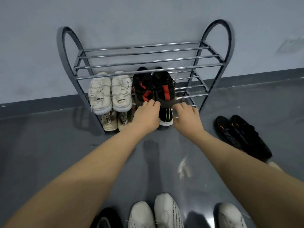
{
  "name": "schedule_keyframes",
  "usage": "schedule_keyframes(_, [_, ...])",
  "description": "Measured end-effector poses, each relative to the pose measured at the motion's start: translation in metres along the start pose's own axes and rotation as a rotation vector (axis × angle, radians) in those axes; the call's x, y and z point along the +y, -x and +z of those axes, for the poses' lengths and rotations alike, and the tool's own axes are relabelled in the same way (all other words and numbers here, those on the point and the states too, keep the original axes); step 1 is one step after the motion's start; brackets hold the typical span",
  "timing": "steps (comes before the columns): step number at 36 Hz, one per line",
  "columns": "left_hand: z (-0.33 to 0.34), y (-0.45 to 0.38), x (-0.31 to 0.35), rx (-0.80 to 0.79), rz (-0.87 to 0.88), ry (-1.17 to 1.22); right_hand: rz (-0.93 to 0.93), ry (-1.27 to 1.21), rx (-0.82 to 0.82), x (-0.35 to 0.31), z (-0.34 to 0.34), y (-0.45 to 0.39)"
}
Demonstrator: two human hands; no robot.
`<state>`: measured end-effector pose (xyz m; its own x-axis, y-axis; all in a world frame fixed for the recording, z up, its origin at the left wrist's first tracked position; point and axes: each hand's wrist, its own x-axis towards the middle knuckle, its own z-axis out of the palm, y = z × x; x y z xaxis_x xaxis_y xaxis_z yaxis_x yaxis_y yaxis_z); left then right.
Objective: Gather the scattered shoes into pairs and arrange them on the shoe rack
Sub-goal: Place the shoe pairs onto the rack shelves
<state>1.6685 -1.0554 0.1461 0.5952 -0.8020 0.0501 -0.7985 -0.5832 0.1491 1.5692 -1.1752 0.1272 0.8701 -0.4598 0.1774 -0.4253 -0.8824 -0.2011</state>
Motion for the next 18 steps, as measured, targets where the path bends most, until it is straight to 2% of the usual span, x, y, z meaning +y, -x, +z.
schedule_keyframes(8, [-0.012,0.027,0.036,-0.009,0.123,0.068,0.222,-0.114,-0.055,0.028,-0.034,0.062])
schedule_keyframes(13, [-0.009,0.042,0.062,-0.056,0.159,0.079,0.343,-0.086,-0.014,0.040,-0.042,0.091])
schedule_keyframes(18, [0.007,0.051,0.102,-0.117,0.201,0.116,0.378,-0.084,-0.058,0.066,-0.044,0.121])
